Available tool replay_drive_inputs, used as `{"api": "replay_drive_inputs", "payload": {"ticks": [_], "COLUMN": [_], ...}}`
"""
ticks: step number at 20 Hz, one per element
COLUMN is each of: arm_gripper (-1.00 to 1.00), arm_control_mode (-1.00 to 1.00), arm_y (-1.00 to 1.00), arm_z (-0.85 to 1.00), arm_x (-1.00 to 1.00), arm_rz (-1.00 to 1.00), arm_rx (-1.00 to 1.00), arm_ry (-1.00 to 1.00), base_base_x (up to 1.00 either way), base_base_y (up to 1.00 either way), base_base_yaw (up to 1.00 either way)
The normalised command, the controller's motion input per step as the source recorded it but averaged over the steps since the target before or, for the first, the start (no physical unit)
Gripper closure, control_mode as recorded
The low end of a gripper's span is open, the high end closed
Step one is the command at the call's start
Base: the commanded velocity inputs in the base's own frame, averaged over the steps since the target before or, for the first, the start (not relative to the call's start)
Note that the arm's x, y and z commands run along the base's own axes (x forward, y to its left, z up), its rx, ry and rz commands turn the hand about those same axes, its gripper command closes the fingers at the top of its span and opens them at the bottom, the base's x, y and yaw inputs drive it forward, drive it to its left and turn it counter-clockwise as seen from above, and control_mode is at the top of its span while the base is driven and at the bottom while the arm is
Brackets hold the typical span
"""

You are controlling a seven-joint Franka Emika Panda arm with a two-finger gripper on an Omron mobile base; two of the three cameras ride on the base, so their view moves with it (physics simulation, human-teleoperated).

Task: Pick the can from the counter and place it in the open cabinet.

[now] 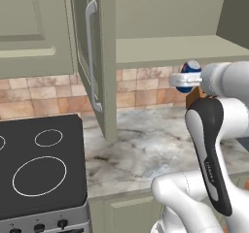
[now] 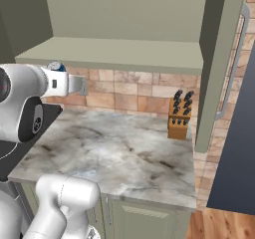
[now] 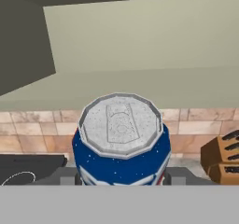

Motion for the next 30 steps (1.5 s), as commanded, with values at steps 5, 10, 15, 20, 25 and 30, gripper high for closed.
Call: {"api": "replay_drive_inputs", "payload": {"ticks": [5, 10, 15, 20, 25, 30], "arm_gripper": [1.0, 1.0, 1.0, 1.0, 1.0, 1.0], "arm_control_mode": [-1.0, -1.0, -1.0, -1.0, -1.0, -1.0], "arm_y": [0.0, 0.0, -0.02, -0.01, 0.0, -0.01], "arm_z": [0.29, 0.31, 0.18, 0.11, 0.0, 0.0], "arm_x": [0.0, 0.0, 0.02, 0.04, 0.21, 0.34], "arm_rz": [0.0, 0.0, 0.0, 0.0, 0.0, 0.0], "arm_rx": [0.0, 0.0, 0.0, 0.0, 0.0, 0.0], "arm_ry": [-0.05, 0.0, -0.01, -0.02, -0.03, -0.01], "base_base_x": [0.0, 0.0, 0.0, 0.0, 0.0, 0.0], "base_base_y": [0.0, 0.0, 0.0, 0.0, 0.0, 0.0], "base_base_yaw": [0.0, 0.0, 0.0, 0.0, 0.0, 0.0]}}
